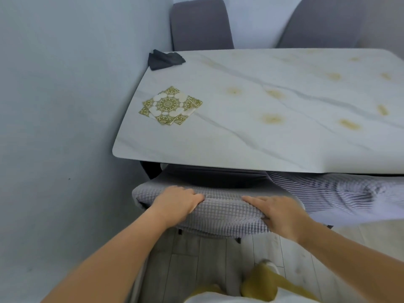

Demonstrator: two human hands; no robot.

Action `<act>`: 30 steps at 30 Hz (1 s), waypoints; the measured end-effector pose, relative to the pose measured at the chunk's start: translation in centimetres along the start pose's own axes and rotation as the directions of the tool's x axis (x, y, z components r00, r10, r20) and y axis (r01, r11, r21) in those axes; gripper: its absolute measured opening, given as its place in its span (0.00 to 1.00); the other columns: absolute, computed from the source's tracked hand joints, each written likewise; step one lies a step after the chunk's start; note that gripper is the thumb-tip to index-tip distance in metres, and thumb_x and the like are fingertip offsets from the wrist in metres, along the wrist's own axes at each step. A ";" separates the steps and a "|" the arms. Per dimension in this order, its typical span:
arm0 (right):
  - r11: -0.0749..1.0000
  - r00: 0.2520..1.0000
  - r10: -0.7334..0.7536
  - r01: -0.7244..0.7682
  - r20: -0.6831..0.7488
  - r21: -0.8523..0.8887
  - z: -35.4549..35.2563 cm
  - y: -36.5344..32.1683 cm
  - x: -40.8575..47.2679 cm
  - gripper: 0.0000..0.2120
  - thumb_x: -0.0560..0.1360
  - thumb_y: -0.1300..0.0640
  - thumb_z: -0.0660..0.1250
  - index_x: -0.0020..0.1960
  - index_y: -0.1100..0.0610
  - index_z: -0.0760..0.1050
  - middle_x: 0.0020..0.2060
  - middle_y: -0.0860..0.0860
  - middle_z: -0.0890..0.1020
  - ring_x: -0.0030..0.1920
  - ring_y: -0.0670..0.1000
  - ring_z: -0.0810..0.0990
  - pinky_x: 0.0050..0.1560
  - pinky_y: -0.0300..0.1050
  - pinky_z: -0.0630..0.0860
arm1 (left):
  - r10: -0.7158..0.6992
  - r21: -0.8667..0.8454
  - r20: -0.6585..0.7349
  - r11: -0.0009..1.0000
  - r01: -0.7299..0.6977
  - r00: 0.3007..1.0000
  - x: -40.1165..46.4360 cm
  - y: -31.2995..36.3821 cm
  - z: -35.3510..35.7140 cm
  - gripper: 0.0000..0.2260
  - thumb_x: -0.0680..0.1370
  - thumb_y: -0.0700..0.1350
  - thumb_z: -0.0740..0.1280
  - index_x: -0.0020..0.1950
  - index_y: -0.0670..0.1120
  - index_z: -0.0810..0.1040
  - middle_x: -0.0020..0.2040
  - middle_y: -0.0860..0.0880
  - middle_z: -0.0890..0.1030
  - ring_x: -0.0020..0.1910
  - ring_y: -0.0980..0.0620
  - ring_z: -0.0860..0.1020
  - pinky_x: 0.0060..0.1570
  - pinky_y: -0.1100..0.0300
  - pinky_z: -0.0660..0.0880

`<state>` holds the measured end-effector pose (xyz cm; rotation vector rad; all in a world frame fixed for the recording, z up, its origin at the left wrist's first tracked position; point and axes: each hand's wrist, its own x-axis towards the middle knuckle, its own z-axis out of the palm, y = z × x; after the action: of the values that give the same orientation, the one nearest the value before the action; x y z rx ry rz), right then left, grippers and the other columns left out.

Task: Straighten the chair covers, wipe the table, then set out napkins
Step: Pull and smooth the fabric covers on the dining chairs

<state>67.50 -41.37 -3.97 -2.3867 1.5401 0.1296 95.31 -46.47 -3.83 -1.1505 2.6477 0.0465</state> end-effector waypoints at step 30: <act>0.996 0.999 0.015 -0.018 -0.038 -0.083 -2.2 3.5 6.0 0.26 0.78 0.48 0.59 0.74 0.46 0.57 0.59 0.50 0.77 0.56 0.53 0.76 0.47 0.45 0.71 | -0.072 0.014 0.002 0.997 0.072 0.997 6.2 -3.8 -1.2 0.16 0.78 0.44 0.58 0.66 0.51 0.69 0.56 0.50 0.78 0.51 0.50 0.77 0.48 0.56 0.73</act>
<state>66.66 -48.62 -3.93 -2.4542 1.6015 0.1560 93.79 -53.68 -3.93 -1.2393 2.5975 0.0160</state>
